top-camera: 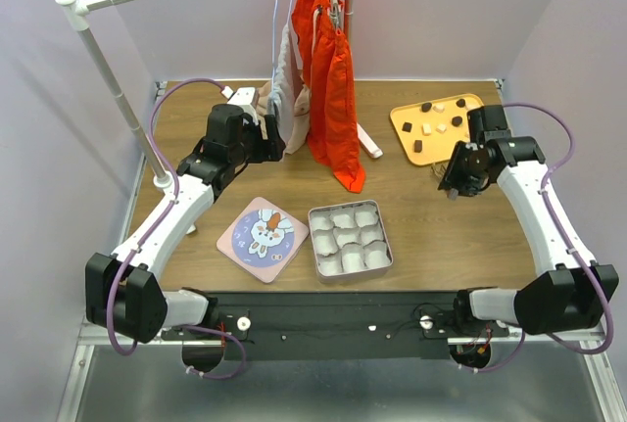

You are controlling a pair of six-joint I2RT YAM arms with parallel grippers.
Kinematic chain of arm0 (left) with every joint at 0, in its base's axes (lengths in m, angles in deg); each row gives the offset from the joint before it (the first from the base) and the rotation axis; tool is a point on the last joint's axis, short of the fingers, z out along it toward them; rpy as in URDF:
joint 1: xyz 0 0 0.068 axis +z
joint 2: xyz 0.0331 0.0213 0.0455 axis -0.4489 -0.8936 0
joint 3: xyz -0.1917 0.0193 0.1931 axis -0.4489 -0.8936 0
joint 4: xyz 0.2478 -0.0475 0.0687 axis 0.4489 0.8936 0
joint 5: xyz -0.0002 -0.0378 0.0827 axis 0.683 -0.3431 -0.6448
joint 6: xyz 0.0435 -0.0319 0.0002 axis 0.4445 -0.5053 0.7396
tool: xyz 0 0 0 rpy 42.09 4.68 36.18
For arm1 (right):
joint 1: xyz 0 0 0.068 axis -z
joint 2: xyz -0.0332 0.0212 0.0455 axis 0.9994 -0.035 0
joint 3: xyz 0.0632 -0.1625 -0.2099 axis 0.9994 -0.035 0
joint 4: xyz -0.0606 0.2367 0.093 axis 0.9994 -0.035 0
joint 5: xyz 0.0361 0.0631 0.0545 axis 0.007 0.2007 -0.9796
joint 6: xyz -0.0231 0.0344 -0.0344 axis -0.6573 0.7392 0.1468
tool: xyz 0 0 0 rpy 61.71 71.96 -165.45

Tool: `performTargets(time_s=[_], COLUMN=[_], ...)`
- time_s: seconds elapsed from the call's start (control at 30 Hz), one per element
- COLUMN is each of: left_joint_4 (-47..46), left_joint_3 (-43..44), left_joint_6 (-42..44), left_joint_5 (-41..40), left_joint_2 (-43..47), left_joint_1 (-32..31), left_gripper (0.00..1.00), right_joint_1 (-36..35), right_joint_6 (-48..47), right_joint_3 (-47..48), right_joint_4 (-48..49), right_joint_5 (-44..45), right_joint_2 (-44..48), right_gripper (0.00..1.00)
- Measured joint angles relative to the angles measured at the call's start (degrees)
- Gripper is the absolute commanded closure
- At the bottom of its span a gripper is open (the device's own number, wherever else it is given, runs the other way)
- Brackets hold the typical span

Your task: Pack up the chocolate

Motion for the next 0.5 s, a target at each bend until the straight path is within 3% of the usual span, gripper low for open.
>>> performTargets(time_s=[0.3,0.5], left_joint_4=[0.0,0.0], left_joint_3=[0.0,0.0], left_joint_6=[0.0,0.0], left_joint_5=[0.0,0.0], left_joint_2=[0.0,-0.5], left_joint_1=[0.0,0.0], left_gripper=[0.16,0.16], right_joint_1=[0.0,0.0], right_joint_6=[-0.4,-1.2], right_joint_3=[1.2,6.6], right_joint_4=[-2.4,0.0], right_joint_5=[1.3,1.7], right_joint_2=[1.7,-2.2], right_gripper=[0.59,0.58])
